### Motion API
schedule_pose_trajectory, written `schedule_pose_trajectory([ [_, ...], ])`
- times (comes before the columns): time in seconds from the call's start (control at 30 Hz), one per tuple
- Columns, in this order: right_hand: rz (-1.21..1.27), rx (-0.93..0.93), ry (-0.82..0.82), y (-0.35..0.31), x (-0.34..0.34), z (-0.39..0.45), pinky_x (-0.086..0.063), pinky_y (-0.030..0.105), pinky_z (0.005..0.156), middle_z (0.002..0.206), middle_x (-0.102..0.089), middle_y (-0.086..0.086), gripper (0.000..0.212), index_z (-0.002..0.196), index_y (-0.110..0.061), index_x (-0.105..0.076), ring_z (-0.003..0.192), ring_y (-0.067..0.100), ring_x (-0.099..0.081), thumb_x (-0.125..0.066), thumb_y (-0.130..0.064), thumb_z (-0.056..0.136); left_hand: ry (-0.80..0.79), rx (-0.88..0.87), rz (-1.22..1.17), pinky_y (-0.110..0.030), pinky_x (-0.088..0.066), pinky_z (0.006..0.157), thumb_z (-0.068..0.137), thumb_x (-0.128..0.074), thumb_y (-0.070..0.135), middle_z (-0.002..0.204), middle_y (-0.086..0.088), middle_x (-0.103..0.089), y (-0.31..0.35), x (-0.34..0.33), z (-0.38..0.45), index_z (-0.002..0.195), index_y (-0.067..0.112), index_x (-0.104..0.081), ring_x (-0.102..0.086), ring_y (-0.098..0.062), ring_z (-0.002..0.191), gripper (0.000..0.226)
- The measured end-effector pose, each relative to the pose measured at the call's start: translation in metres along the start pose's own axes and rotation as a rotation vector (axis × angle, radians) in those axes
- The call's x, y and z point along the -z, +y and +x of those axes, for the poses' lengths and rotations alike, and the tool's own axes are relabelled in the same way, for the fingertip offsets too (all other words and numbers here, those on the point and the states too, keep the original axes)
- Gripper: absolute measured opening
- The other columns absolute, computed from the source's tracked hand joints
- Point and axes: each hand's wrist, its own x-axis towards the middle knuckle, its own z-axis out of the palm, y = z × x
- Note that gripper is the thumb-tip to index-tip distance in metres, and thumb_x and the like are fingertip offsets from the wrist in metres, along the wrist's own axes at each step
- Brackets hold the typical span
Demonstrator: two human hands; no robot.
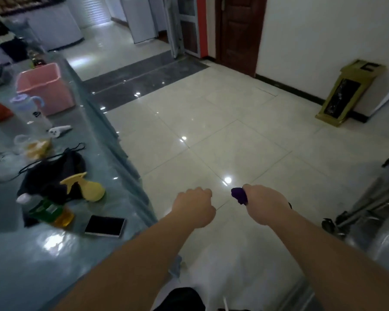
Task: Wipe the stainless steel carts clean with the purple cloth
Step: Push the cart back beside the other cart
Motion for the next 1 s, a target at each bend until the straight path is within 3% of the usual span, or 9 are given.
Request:
schedule_pose_trajectory([
  [0.1,0.06,-0.109,-0.027,0.036,0.001,0.031,-0.052,0.035,0.071,0.089,-0.057,-0.01,0.018,0.095,-0.03,-0.052,0.079,0.017,-0.06,-0.049,-0.013,0.091,-0.048,-0.08,0.065,-0.042,-0.043,0.101,0.103,-0.047,0.037,0.142,-0.004,-0.057,0.008,0.011,0.059,0.147,0.021,-0.051,-0.059,-0.028,0.124,0.047],
  [0.27,0.124,-0.344,-0.04,0.098,0.001,0.075,-0.055,0.04,0.084,0.093,-0.061,-0.003,0.013,0.096,-0.025,-0.052,0.086,0.021,-0.063,-0.05,-0.012,0.094,-0.066,-0.261,0.201,-0.041,-0.041,0.091,0.102,-0.045,0.036,0.138,-0.005,-0.059,0.027,0.036,0.171,0.144,0.021,-0.052,-0.059,-0.028,0.121,0.045],
  [0.33,0.144,-0.436,-0.041,0.118,0.006,0.084,-0.053,0.034,0.079,0.091,-0.059,-0.003,0.008,0.097,-0.024,-0.052,0.083,0.019,-0.061,-0.051,-0.016,0.098,-0.069,-0.351,0.248,-0.04,-0.04,0.09,0.103,-0.044,0.036,0.137,-0.005,-0.058,0.041,0.05,0.212,0.144,0.021,-0.052,-0.059,-0.028,0.121,0.045],
  [0.43,0.182,-0.56,0.009,0.143,0.011,0.088,-0.034,0.024,0.057,0.079,-0.049,-0.012,0.008,0.095,-0.027,-0.049,0.066,0.007,-0.048,-0.05,-0.022,0.101,-0.076,-0.483,0.313,-0.042,-0.042,0.094,0.102,-0.044,0.036,0.134,-0.005,-0.059,0.072,0.06,0.262,0.141,0.021,-0.053,-0.059,-0.028,0.119,0.042],
  [0.6,0.249,-0.778,-0.038,0.189,0.008,0.078,-0.027,0.021,0.051,0.077,-0.044,-0.015,0.01,0.099,-0.028,-0.047,0.062,0.001,-0.042,-0.052,-0.02,0.098,-0.125,-0.702,0.363,-0.043,-0.043,0.098,0.101,-0.047,0.033,0.134,-0.006,-0.06,0.15,0.066,0.319,0.14,0.02,-0.055,-0.059,-0.03,0.119,0.043],
  [0.7,0.302,-0.876,-0.07,0.233,0.006,0.07,-0.042,0.025,0.058,0.081,-0.051,-0.012,0.011,0.101,-0.027,-0.052,0.07,0.007,-0.053,-0.052,-0.017,0.095,-0.144,-0.823,0.423,-0.045,-0.043,0.099,0.102,-0.045,0.035,0.138,-0.008,-0.058,0.213,0.069,0.348,0.144,0.02,-0.052,-0.058,-0.032,0.122,0.045],
  [0.83,0.329,-1.003,-0.031,0.305,0.01,0.063,-0.038,0.026,0.056,0.078,-0.047,-0.013,0.01,0.1,-0.028,-0.048,0.066,0.007,-0.049,-0.052,-0.02,0.096,-0.14,-0.934,0.506,-0.046,-0.042,0.101,0.106,-0.042,0.036,0.142,-0.009,-0.055,0.299,0.076,0.379,0.149,0.019,-0.048,-0.055,-0.032,0.125,0.047],
  [0.9,0.369,-1.044,-0.039,0.34,0.022,0.062,-0.048,0.032,0.068,0.085,-0.053,-0.008,0.014,0.109,-0.025,-0.051,0.077,0.015,-0.058,-0.053,-0.02,0.096,-0.147,-0.972,0.54,-0.047,-0.042,0.103,0.106,-0.042,0.038,0.145,-0.01,-0.053,0.338,0.084,0.39,0.151,0.019,-0.046,-0.054,-0.033,0.127,0.048],
  [1.0,0.412,-1.087,-0.026,0.382,0.042,0.059,-0.053,0.038,0.081,0.097,-0.057,-0.004,0.028,0.123,-0.023,-0.052,0.094,0.022,-0.064,-0.058,-0.021,0.095,-0.166,-1.031,0.564,-0.047,-0.041,0.106,0.106,-0.043,0.038,0.148,-0.01,-0.052,0.39,0.094,0.406,0.153,0.02,-0.044,-0.052,-0.033,0.131,0.05],
])
